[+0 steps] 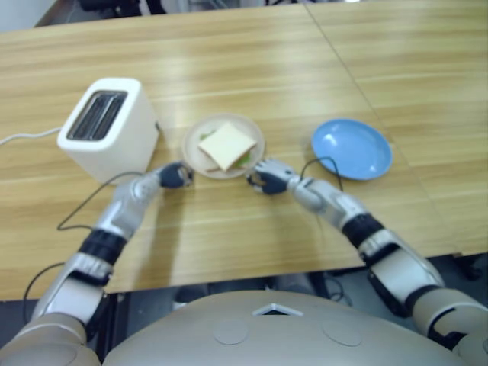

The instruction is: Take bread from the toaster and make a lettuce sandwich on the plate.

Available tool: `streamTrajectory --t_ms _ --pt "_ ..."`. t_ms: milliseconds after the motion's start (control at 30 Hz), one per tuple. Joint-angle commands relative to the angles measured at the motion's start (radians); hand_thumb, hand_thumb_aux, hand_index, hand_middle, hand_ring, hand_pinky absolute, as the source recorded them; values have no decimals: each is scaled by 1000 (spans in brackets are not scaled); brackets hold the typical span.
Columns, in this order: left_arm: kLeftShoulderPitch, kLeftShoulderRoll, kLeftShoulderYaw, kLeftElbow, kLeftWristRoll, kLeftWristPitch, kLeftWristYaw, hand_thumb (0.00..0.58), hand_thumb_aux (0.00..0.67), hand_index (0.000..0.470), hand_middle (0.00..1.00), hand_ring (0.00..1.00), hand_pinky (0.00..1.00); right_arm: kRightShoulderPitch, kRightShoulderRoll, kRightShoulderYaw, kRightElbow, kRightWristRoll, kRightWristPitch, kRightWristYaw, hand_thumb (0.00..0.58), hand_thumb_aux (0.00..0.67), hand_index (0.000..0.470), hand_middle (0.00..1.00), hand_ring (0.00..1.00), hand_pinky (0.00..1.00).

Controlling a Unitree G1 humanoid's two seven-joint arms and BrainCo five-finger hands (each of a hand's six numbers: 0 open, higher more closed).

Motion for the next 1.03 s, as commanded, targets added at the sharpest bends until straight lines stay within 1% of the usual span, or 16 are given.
streamTrajectory --t_ms 33,67,100,133,200,300,400,467,567,667,733,800,867,1033 --pt "-41 -25 -17 141 76 1 149 201 129 88 1000 1000 1000 -102 18 37 156 -76 44 -192 580 670 460 1000 1000 1000" --pt "-50 -28 -15 152 81 -6 174 0 0 0 1000 1000 1000 -120 17 48 174 -95 56 -239 580 670 460 1000 1000 1000" --pt "-54 -29 -9 153 85 -11 197 0 0 0 1000 1000 1000 -129 4 55 174 -111 70 -284 580 670 460 1000 1000 1000" --pt "-52 -28 2 144 81 -17 214 0 0 0 0 0 0 -128 -14 55 160 -121 78 -326 0 0 0 0 0 0" --pt "-37 -24 30 106 64 -32 245 0 0 0 0 0 0 -104 -60 39 105 -119 76 -370 0 0 0 0 0 0" --pt "1 -35 101 0 -16 -116 283 0 0 0 0 0 0 -24 -144 -20 -42 -65 40 -386 0 0 0 0 0 0" --pt "40 -92 161 -142 -139 -244 283 0 0 0 0 0 0 79 -207 -129 -205 74 -10 -338 0 0 0 0 0 0" --pt "54 -156 191 -208 -234 -279 257 0 0 0 0 0 0 137 -212 -204 -281 202 -43 -284 0 0 0 0 0 0" --pt "50 -265 223 -255 -349 -310 240 0 0 0 0 0 0 213 -172 -307 -374 424 -71 -182 0 0 0 0 0 0" --pt "22 -374 270 -241 -462 -327 253 0 0 0 0 0 0 259 -86 -392 -422 675 -69 -72 0 0 0 0 0 0" --pt "0 -415 306 -209 -485 -340 279 0 0 0 0 0 0 276 -28 -438 -433 813 -56 16 0 0 0 0 0 0" --pt "-26 -428 334 -165 -491 -356 303 0 0 0 0 0 0 286 25 -489 -432 934 -44 85 0 0 0 0 0 0" --pt "-51 -432 371 -124 -516 -368 314 0 0 0 0 0 0 287 54 -535 -415 987 -45 121 0 0 0 0 0 0" --pt "-77 -417 423 -63 -523 -405 326 0 0 0 0 0 0 265 91 -606 -356 1011 -64 177 0 0 0 0 0 0"
